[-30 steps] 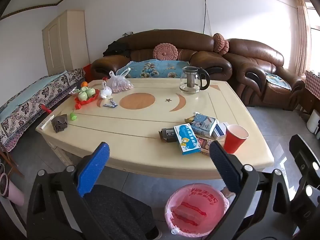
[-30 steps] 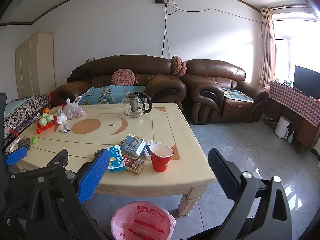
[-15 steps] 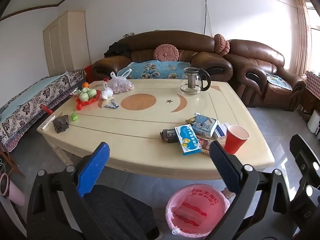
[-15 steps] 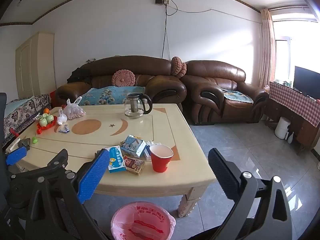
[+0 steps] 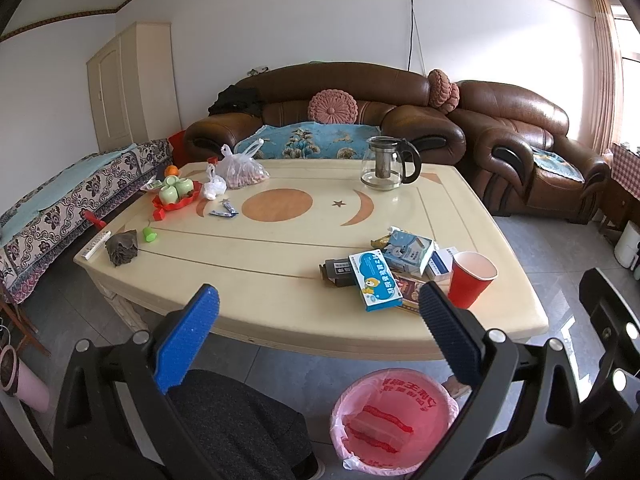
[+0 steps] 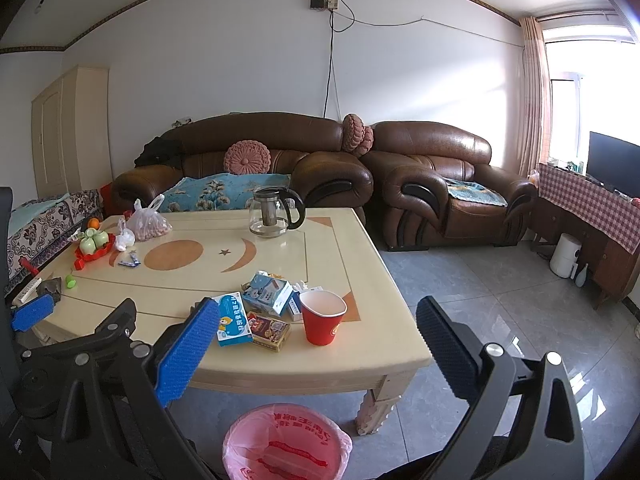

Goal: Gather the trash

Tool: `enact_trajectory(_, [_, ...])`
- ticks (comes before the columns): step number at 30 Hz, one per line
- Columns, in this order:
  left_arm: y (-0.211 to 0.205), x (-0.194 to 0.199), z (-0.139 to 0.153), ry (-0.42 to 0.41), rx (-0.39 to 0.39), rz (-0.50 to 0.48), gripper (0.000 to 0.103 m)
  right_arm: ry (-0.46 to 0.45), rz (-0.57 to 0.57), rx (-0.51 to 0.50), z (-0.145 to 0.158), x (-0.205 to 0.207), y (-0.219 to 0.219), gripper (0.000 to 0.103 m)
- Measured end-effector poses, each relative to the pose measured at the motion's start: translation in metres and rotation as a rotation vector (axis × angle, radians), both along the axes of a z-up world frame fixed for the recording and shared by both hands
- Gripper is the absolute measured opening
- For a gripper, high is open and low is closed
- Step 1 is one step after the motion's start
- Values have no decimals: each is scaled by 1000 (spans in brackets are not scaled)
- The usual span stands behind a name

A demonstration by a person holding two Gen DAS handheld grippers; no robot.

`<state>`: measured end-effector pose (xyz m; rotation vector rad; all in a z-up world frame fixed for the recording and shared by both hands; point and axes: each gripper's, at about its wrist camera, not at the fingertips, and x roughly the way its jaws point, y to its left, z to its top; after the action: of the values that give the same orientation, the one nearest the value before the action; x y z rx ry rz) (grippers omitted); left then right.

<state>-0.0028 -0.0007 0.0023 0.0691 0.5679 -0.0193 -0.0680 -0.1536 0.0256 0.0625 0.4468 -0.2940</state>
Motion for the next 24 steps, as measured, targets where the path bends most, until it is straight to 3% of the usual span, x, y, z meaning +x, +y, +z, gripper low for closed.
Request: enact_trajectory(24, [-1, -2, 4, -6, 5, 3, 98, -2, 0, 1, 0, -1, 0, 96])
